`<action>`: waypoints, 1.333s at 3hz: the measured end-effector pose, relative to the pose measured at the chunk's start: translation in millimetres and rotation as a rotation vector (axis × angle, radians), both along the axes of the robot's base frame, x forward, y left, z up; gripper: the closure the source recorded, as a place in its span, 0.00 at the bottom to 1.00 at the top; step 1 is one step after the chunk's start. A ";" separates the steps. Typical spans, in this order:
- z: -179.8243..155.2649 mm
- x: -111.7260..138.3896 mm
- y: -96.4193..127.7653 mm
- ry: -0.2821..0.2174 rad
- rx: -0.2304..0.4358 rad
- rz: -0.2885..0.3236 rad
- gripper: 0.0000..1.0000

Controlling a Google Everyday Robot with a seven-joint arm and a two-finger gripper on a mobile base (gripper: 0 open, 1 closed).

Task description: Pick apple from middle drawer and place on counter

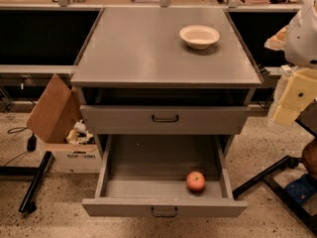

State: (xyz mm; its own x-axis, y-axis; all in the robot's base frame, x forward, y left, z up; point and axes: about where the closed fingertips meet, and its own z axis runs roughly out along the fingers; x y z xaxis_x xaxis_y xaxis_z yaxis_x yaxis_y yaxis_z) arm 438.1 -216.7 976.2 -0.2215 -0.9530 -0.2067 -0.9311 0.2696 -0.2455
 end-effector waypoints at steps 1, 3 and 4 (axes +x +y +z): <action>0.0 0.0 0.0 0.000 0.000 0.000 0.00; -76.2 14.6 6.0 0.040 0.013 0.061 0.00; -124.0 18.3 10.3 0.054 0.060 0.090 0.00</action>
Offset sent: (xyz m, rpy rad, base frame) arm 0.0229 0.0058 -0.0942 -0.0242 0.0745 0.0946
